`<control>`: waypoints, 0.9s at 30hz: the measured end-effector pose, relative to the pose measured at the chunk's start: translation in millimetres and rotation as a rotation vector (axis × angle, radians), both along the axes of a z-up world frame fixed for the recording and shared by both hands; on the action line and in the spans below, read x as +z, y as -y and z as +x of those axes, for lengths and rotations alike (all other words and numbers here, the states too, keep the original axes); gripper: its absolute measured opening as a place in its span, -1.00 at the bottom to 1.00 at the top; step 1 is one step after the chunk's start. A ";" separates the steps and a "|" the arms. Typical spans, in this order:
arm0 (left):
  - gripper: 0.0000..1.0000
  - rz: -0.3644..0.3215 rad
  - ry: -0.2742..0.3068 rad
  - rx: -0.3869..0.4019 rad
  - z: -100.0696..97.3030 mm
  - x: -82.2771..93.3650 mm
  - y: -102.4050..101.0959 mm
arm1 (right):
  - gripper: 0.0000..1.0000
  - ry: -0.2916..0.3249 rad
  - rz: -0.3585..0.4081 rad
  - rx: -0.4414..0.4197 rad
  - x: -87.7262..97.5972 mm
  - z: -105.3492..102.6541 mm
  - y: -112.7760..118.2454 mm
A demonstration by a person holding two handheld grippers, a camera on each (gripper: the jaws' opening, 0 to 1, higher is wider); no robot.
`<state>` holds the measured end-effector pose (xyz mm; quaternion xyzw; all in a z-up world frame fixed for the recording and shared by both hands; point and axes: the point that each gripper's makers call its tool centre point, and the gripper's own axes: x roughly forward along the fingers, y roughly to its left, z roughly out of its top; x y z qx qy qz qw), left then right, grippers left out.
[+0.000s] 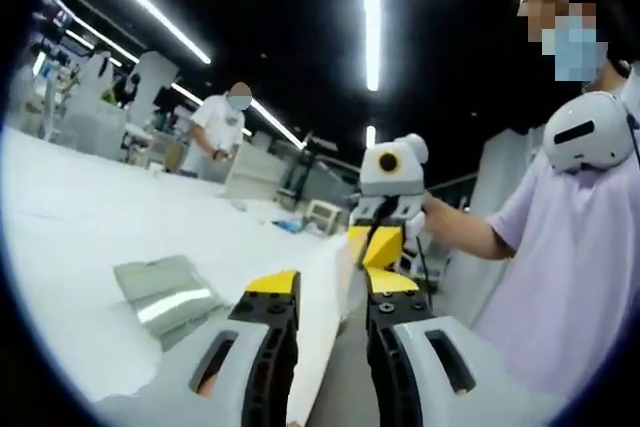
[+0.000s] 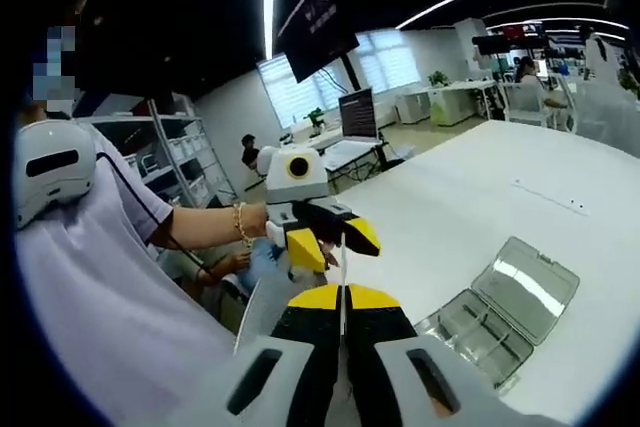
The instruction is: Insert the divider into the dual guide fixture by aligning both edges with the guide slots and pushing it downward to the bottom, including one-sided entry, uneven engagement, binding, and posture correction.
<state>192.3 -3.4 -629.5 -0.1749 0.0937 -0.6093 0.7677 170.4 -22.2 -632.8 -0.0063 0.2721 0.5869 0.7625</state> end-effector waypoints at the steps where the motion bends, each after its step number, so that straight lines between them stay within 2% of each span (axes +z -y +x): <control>1: -0.42 0.025 0.006 0.011 0.7 -4.2 -0.1 | -1.00 0.001 -0.011 -0.001 -2.0 0.6 1.4; 3: -0.37 0.073 0.006 0.020 0.1 -12.8 -0.3 | -1.00 0.001 -0.026 -0.002 -4.8 1.5 3.3; 7: -0.24 0.118 0.011 0.035 -4.8 -22.7 -0.4 | -1.00 0.009 -0.074 -0.001 -12.6 3.3 8.8; 13: -0.21 0.159 0.010 0.047 -11.7 -33.2 -3.5 | -1.00 0.028 -0.136 0.019 -17.8 4.7 12.7; 19: -0.16 0.192 0.001 0.088 -12.2 -44.5 -8.3 | -1.00 0.090 -0.237 0.046 -22.8 9.8 16.9; 23: -0.15 0.203 -0.007 0.102 -11.7 -49.4 -11.0 | -1.00 0.169 -0.346 0.018 -28.7 22.4 25.9; 25: -0.14 0.204 -0.009 0.106 -11.8 -50.3 -12.1 | -1.00 0.232 -0.450 -0.005 -34.5 30.9 34.9; 27: -0.14 0.205 -0.011 0.108 -12.4 -50.9 -11.8 | -1.00 0.275 -0.515 0.005 -38.2 33.1 38.8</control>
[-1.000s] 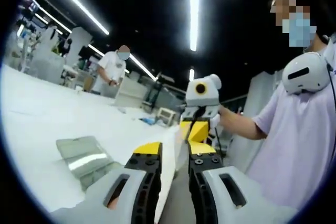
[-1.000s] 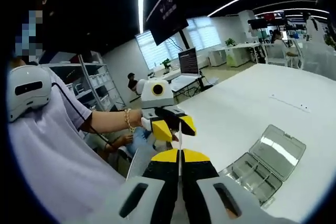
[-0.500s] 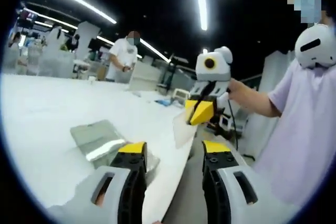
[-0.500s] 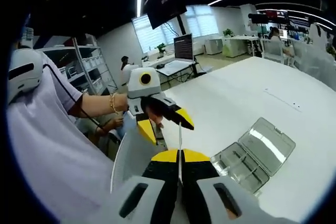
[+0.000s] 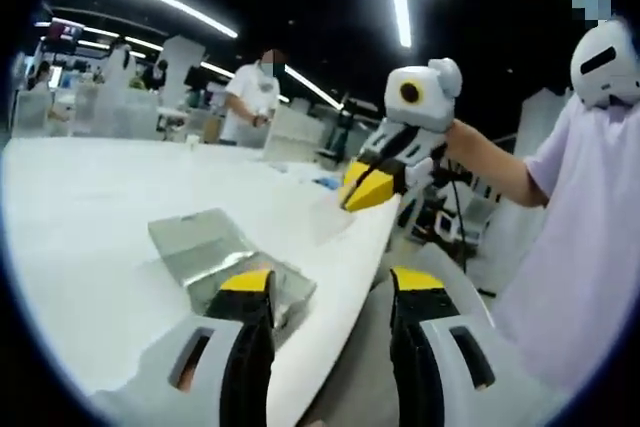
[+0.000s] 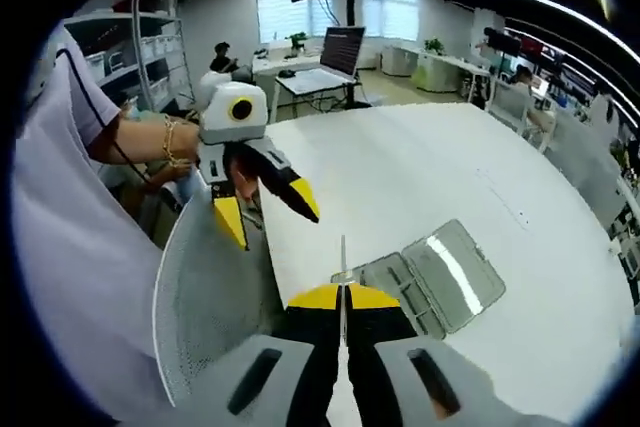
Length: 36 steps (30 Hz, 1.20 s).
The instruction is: Insert the divider into the dual guide fixture by aligning both edges with the guide slots and pushing it downward to the bottom, including one-sided entry, uneven engagement, binding, and posture correction.
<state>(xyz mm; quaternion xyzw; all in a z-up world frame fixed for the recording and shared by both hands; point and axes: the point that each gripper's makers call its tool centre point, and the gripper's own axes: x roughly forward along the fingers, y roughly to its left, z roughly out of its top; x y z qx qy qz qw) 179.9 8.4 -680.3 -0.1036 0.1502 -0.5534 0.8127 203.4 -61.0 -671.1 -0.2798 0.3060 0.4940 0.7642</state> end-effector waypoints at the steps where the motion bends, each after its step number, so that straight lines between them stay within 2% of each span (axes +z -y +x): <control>1: -0.14 0.001 -0.001 0.000 0.0 -0.3 -0.1 | -1.00 0.000 -0.002 -0.006 -0.5 0.2 -0.2; 4: -0.13 0.008 0.002 0.008 1.0 -1.6 -0.5 | -1.00 0.017 -0.011 -0.023 1.2 4.2 1.6; 7: -0.13 0.020 0.004 0.016 0.5 -3.4 -0.4 | -1.00 0.059 -0.080 -0.016 0.8 9.2 8.4; 17: -0.12 0.087 0.017 0.007 -11.0 -15.2 2.5 | -1.00 0.044 -0.152 0.091 5.9 10.7 2.5; 21: -0.11 0.143 0.027 0.013 -17.7 -25.5 2.7 | -1.00 0.051 -0.194 0.132 8.6 19.1 1.9; 25: -0.11 0.270 0.064 0.038 -20.6 -41.4 -0.8 | -1.00 0.059 -0.235 0.162 7.5 28.6 -0.5; 33: -0.10 0.317 0.040 0.118 -18.6 -47.9 -7.3 | -1.00 0.049 -0.311 0.239 4.4 40.0 -7.3; 36: -0.10 0.359 0.039 0.155 -12.6 -44.5 -17.0 | -1.00 0.046 -0.348 0.264 3.8 44.3 -6.9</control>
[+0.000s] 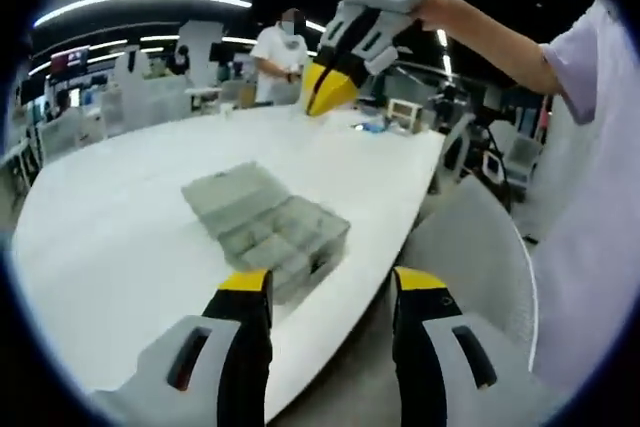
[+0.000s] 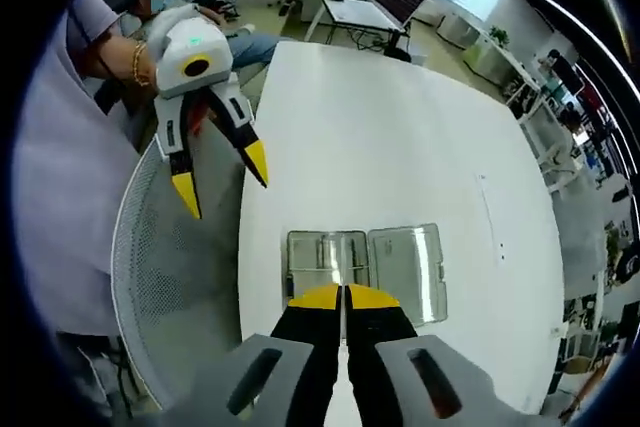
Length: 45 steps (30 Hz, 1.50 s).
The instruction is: Insert the divider into the dual guide fixture by aligning both edges with the guide slots and pushing it downward to the bottom, including one-sided entry, uneven engagement, binding, and posture correction.
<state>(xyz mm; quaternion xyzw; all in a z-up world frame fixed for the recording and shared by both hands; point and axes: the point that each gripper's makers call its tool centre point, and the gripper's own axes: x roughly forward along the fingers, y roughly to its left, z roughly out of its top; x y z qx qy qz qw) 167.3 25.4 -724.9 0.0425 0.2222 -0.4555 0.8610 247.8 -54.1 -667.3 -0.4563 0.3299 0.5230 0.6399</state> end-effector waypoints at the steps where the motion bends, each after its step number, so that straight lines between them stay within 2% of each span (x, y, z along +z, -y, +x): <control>1: -0.10 0.012 -0.001 0.011 2.1 1.1 -3.0 | -1.00 -0.006 -0.017 0.013 -1.4 0.2 0.2; 7: -0.10 0.034 -0.019 0.080 10.7 12.4 -16.8 | -1.00 -0.058 -0.046 0.042 -14.3 -1.4 -4.1; 12: -0.11 0.047 -0.045 0.112 8.6 16.8 -22.2 | -1.00 -0.107 -0.106 0.079 -34.8 -3.1 -4.5; 19: -0.10 0.049 -0.083 0.158 2.3 6.1 -32.8 | -1.00 -0.153 -0.224 0.123 -67.2 0.5 5.0; 24: -0.09 0.044 -0.110 0.202 -0.4 -4.0 -42.6 | -1.00 -0.182 -0.313 0.161 -77.5 3.4 10.2; 32: -0.10 0.038 -0.136 0.265 2.5 -14.8 -51.4 | -1.00 -0.221 -0.370 0.162 -95.3 12.6 8.4; 38: -0.10 0.078 -0.132 0.250 7.4 -23.4 -45.3 | -1.00 -0.244 -0.401 0.152 -103.8 14.9 11.5; 45: -0.11 0.070 -0.138 0.215 8.5 -23.5 -38.3 | -1.00 -0.256 -0.426 0.141 -108.3 16.4 13.0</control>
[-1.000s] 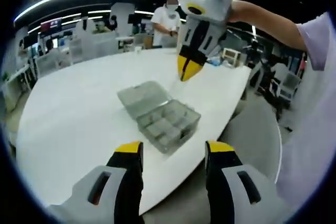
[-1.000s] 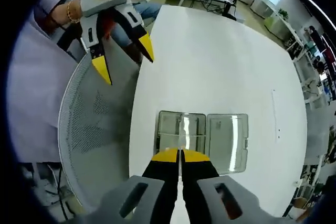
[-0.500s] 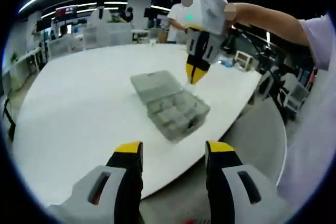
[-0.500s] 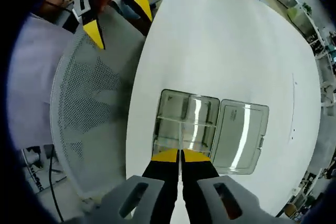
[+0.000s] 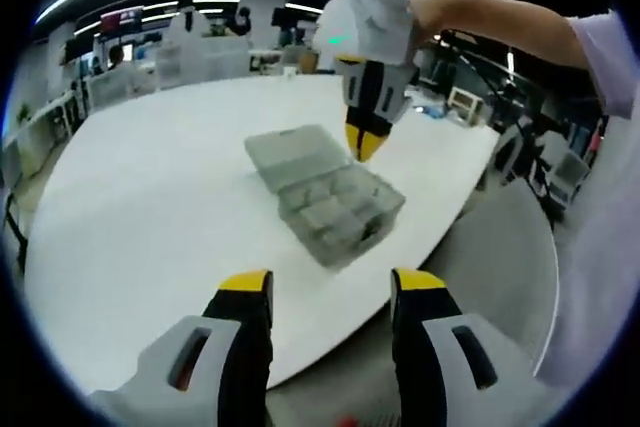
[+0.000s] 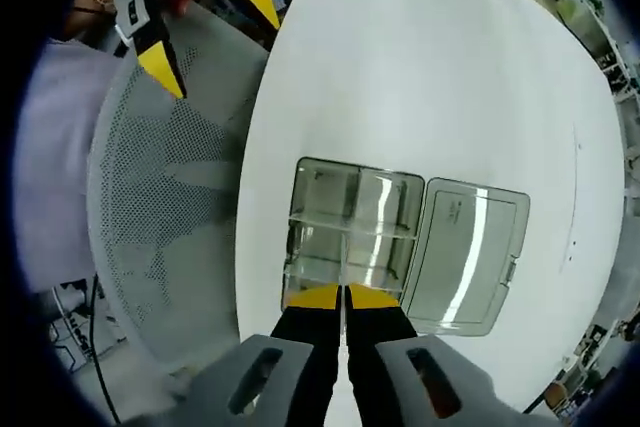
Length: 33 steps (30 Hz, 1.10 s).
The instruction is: Insert the divider into the dual guide fixture by aligning both edges with the guide slots and pushing it downward to the bottom, including one-sided entry, uneven engagement, binding, and posture correction.
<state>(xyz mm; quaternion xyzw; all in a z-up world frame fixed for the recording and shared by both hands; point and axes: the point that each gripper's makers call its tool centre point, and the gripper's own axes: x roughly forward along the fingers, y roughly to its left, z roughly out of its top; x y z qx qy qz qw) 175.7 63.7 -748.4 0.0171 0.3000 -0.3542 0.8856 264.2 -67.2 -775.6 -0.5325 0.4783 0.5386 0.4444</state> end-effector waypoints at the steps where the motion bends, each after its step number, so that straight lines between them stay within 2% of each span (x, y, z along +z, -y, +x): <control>1: -0.11 0.000 0.000 -0.004 -0.3 0.0 0.4 | -1.00 0.000 -0.004 -0.005 -0.8 0.3 0.5; 16: -0.12 0.000 -0.001 -0.022 -3.8 -1.6 -1.2 | -1.00 -0.009 -0.065 -0.100 -7.1 3.8 -2.2; 33: -0.14 -0.003 -0.009 -0.029 -5.6 -3.3 -0.7 | -1.00 -0.027 -0.108 -0.124 -15.2 0.2 -1.1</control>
